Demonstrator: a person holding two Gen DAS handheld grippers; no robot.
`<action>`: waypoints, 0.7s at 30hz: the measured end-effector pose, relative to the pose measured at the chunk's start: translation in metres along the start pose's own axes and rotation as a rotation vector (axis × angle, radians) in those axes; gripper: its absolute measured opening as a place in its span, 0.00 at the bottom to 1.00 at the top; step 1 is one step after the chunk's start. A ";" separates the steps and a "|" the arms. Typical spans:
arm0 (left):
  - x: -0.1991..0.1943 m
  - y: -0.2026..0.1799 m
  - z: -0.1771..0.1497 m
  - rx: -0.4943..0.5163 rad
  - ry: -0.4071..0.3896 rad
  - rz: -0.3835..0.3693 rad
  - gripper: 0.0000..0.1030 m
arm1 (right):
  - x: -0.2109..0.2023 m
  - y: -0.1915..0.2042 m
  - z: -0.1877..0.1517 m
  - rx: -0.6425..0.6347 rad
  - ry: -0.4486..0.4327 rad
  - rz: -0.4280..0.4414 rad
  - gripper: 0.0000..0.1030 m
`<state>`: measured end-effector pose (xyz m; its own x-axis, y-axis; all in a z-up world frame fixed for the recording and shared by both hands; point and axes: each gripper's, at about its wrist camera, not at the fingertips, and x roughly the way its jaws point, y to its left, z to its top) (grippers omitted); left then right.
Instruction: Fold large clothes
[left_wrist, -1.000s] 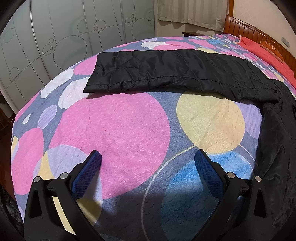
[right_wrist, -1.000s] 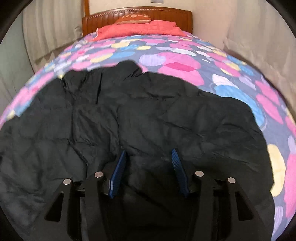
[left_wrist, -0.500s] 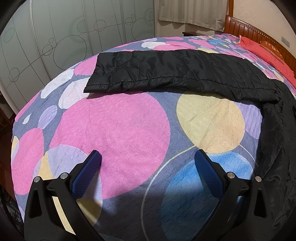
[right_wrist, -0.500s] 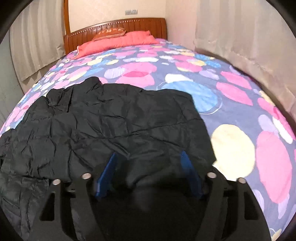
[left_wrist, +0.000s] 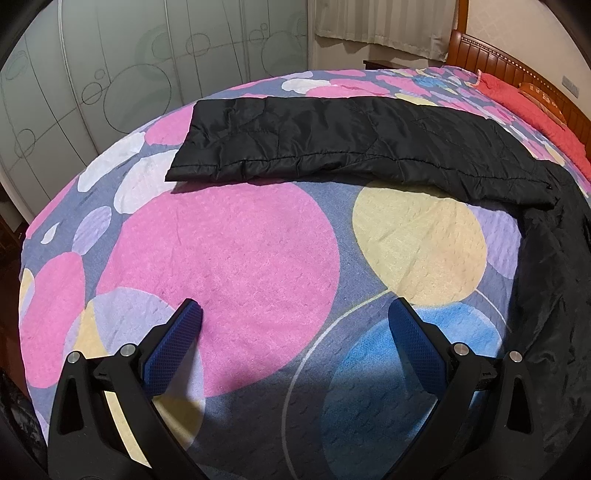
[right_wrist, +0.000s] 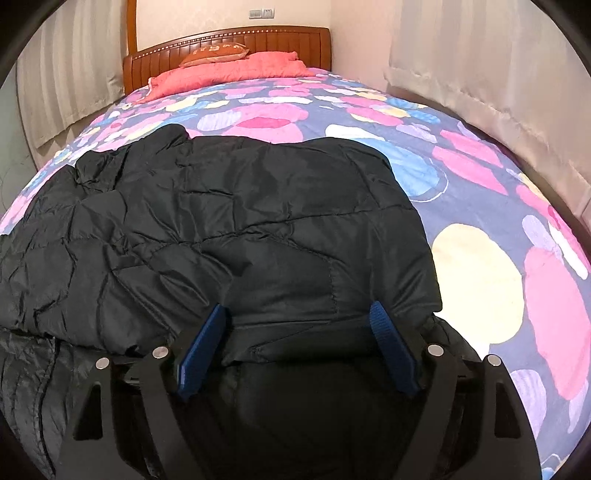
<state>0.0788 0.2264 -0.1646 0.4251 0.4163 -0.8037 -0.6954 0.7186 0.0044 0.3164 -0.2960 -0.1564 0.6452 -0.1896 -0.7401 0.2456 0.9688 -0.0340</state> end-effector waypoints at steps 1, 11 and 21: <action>-0.001 0.004 0.002 -0.015 0.005 -0.023 0.98 | 0.000 0.000 0.000 -0.001 -0.001 0.000 0.77; 0.021 0.062 0.045 -0.312 -0.080 -0.273 0.98 | -0.001 -0.001 -0.001 -0.001 -0.011 0.001 0.78; 0.052 0.096 0.085 -0.503 -0.139 -0.336 0.87 | -0.002 -0.001 0.000 -0.004 -0.013 -0.007 0.78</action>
<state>0.0829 0.3643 -0.1557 0.7160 0.3061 -0.6274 -0.6841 0.4866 -0.5433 0.3146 -0.2963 -0.1551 0.6526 -0.1984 -0.7313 0.2471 0.9681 -0.0421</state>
